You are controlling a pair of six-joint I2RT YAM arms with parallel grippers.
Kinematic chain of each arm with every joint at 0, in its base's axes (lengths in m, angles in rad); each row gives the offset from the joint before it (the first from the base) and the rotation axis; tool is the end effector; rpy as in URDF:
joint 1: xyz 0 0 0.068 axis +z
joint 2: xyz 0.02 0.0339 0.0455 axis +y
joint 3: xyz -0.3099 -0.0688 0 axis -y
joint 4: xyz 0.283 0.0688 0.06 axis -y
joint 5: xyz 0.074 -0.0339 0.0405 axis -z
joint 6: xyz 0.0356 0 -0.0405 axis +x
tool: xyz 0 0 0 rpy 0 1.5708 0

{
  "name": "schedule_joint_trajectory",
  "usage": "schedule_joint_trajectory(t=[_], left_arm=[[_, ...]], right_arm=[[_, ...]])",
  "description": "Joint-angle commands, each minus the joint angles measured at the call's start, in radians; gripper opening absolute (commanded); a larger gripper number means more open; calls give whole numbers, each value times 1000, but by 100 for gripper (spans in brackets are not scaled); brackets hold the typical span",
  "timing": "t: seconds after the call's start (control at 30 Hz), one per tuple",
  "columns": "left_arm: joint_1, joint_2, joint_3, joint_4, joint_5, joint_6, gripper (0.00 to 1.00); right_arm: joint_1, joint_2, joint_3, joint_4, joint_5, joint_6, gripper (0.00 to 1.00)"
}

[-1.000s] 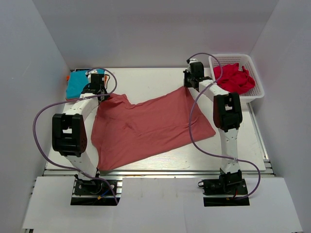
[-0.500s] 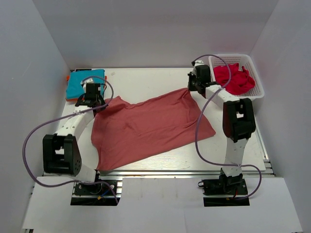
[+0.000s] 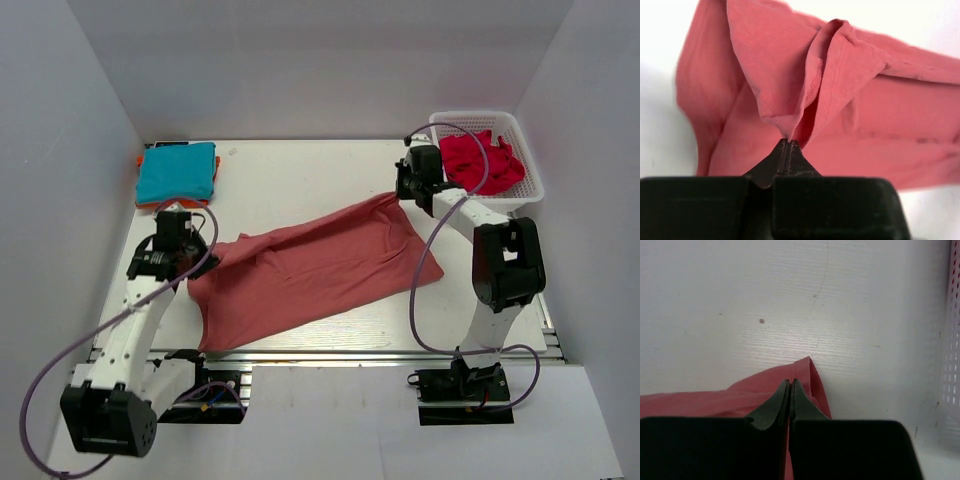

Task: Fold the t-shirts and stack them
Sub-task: Fold the other side of the tshirt into a rectangle

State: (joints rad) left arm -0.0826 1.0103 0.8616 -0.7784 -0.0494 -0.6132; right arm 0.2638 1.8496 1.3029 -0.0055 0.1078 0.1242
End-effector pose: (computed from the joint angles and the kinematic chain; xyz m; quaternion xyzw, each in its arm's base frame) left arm 0.2092 -0.0156 0.3058 -0.2562 0.9131 -0.0858 0.3053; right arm 0.4561 0.1192 0.2582 -0.0346 0.8715 0.0477 0.4868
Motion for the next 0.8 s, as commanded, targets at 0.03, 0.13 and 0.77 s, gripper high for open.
schedule_joint_trajectory(t=[0.03, 0.13, 0.77], left_arm=[[-3, -102, -52, -200, 89, -72, 0], [-3, -138, -84, -255, 124, -83, 0], [-3, -203, -219, -343, 196, -112, 0]], right_arm=[[-6, -101, -68, 7, 44, 17, 0], [-5, -139, -109, 7, 81, 31, 0], [-5, -328, -339, -79, 191, 181, 0]])
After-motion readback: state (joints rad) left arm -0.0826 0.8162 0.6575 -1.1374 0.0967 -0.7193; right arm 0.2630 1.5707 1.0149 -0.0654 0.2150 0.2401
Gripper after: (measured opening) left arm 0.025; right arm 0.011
